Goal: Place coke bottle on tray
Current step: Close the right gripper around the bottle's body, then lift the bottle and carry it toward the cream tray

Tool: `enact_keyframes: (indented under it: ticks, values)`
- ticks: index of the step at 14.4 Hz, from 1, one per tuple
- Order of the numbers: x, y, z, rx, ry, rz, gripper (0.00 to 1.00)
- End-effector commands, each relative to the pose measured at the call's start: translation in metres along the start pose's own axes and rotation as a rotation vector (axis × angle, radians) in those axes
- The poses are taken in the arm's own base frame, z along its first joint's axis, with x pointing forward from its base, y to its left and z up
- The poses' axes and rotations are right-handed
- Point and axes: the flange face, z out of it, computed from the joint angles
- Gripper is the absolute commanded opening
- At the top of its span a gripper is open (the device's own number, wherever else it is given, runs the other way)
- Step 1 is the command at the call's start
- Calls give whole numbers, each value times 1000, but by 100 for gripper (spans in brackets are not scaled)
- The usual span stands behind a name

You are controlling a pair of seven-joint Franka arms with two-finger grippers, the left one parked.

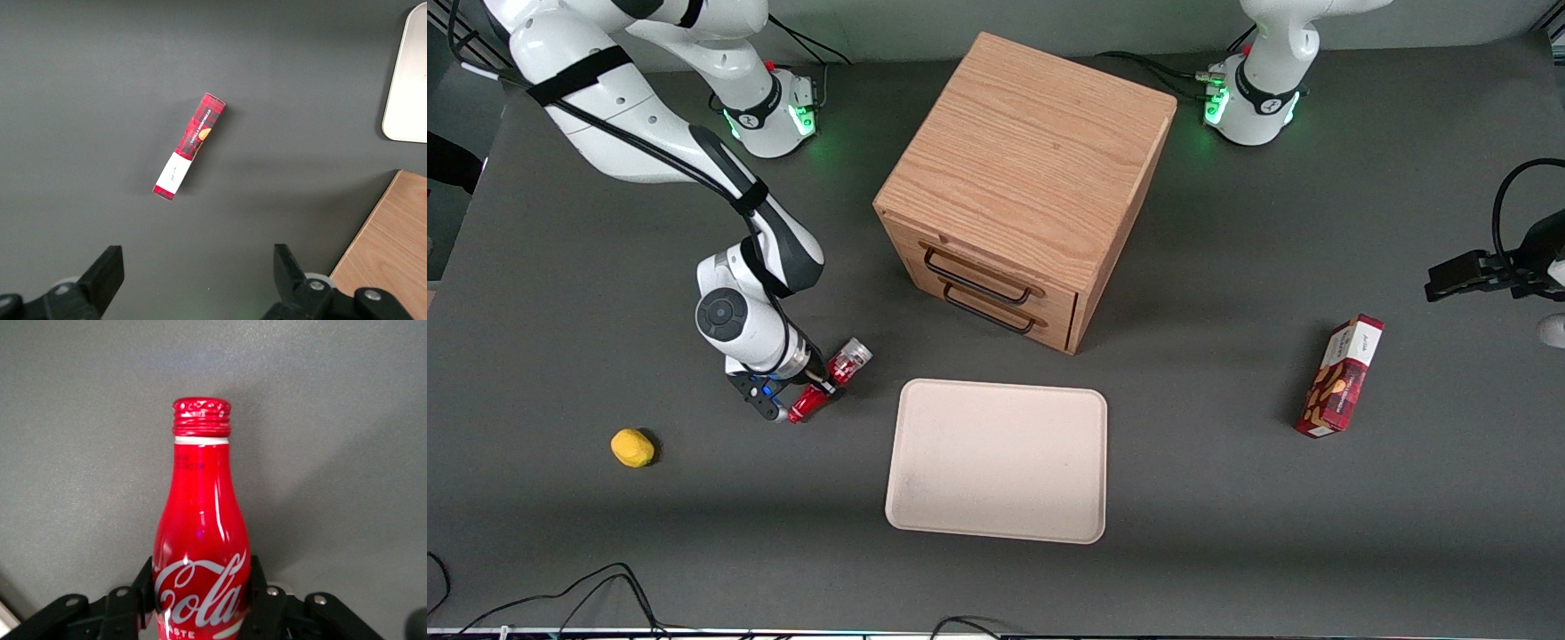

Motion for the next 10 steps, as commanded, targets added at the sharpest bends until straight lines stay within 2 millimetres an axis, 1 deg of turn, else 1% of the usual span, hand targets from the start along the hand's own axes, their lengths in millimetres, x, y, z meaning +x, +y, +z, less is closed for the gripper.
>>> enact_keyframes:
  ticks: [1,3,5,8,10]
  values:
    - [4,-6,-21,21,43,-8,0]
    - [12,-11,-44,20,62,-27,0]
    - [25,-21,-77,-16,68,-59,0]
    - [44,-42,-138,-53,79,-155,0]
    - [54,-60,-188,-71,71,-199,0]
